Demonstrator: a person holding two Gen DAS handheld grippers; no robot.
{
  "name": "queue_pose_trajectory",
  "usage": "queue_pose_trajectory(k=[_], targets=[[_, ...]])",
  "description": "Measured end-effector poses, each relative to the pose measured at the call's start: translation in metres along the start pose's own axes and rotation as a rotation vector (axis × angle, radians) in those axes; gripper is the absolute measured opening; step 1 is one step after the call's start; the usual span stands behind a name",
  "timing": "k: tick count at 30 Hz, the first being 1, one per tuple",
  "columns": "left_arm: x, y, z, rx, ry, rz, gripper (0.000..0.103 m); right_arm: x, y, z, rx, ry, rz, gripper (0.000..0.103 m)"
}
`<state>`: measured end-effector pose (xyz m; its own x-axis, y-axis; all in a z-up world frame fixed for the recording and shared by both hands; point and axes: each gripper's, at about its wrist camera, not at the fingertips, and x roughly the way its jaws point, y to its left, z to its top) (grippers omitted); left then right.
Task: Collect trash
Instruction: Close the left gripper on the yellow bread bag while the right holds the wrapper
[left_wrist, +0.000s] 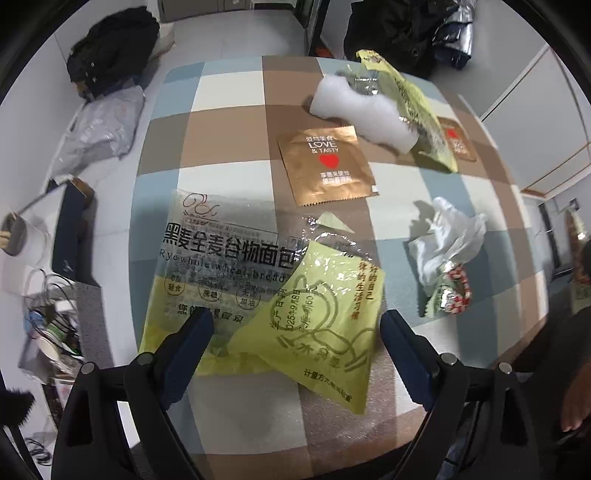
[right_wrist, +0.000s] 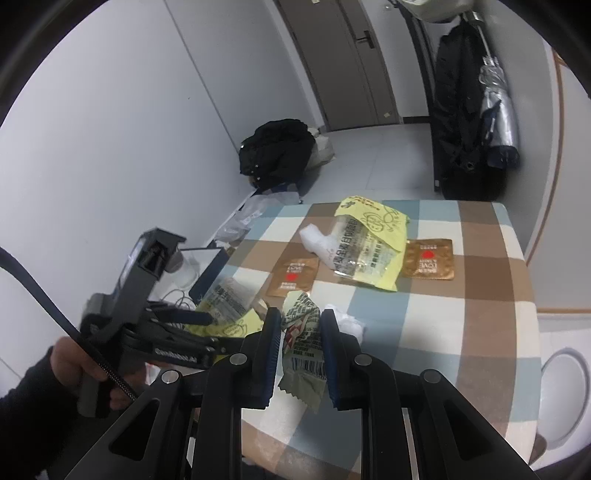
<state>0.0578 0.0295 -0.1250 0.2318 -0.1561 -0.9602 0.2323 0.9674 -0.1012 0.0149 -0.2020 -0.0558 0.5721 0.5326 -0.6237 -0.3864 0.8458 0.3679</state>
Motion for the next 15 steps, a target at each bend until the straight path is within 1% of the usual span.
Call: queue_pose_trajectory(k=[3,5,9,10,12,13,15], targets=[[0.005,-0.010,-0.002,0.069,0.004,0.077,0.090,-0.003,-0.006,-0.001,0.021,-0.008,0.004,0.021],[0.006,-0.016,-0.004,0.113,-0.004,0.111,0.091,-0.005,-0.008,-0.001,0.026,-0.012,0.006,0.021],[0.003,-0.010,-0.007,0.098,-0.015,0.098,0.091,-0.009,-0.012,-0.002,0.034,-0.025,0.011,0.021],[0.003,-0.012,-0.006,0.099,-0.016,0.100,0.088,-0.009,-0.013,-0.002,0.038,-0.027,0.012,0.021],[0.002,-0.010,-0.007,0.101,-0.026,0.103,0.080,-0.010,-0.014,-0.003,0.044,-0.032,0.014,0.021],[0.001,-0.010,-0.007,0.096,-0.032,0.102,0.073,-0.010,-0.015,-0.003,0.047,-0.033,0.015,0.021],[-0.001,-0.013,-0.004,0.082,-0.042,0.069,0.061,-0.011,-0.016,-0.003,0.051,-0.034,0.021,0.021]])
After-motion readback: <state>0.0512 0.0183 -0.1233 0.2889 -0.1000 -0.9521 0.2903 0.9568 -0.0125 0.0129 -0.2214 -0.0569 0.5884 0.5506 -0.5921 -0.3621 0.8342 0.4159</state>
